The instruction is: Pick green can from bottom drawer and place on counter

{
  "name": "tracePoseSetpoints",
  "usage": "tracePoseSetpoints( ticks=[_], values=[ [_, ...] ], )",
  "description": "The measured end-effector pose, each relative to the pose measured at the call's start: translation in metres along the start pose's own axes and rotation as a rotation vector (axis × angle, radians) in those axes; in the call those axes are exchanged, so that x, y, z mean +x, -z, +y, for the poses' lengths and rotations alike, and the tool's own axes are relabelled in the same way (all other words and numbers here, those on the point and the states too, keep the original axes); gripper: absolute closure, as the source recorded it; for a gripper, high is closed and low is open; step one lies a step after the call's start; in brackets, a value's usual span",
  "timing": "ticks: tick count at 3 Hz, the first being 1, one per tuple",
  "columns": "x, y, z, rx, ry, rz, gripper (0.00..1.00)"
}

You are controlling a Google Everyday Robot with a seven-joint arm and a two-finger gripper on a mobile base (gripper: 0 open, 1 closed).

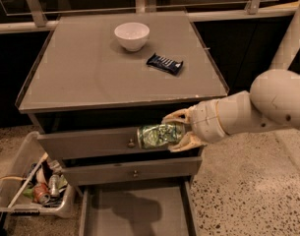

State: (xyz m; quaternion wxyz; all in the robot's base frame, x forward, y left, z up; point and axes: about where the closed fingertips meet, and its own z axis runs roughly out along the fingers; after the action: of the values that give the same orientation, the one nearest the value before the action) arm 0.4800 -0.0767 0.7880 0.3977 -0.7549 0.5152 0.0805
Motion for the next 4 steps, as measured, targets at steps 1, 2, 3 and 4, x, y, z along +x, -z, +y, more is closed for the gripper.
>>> tracePoseSetpoints(
  ticks=[1, 2, 3, 4],
  values=[
    [-0.03, 0.016, -0.03, -0.01, 0.067, -0.013, 1.0],
    [-0.047, 0.032, -0.065, 0.002, 0.099, -0.025, 1.0],
    [-0.051, 0.035, -0.072, 0.013, 0.107, -0.027, 1.0],
    [-0.051, 0.034, -0.074, 0.022, 0.1, -0.029, 1.0]
  ],
)
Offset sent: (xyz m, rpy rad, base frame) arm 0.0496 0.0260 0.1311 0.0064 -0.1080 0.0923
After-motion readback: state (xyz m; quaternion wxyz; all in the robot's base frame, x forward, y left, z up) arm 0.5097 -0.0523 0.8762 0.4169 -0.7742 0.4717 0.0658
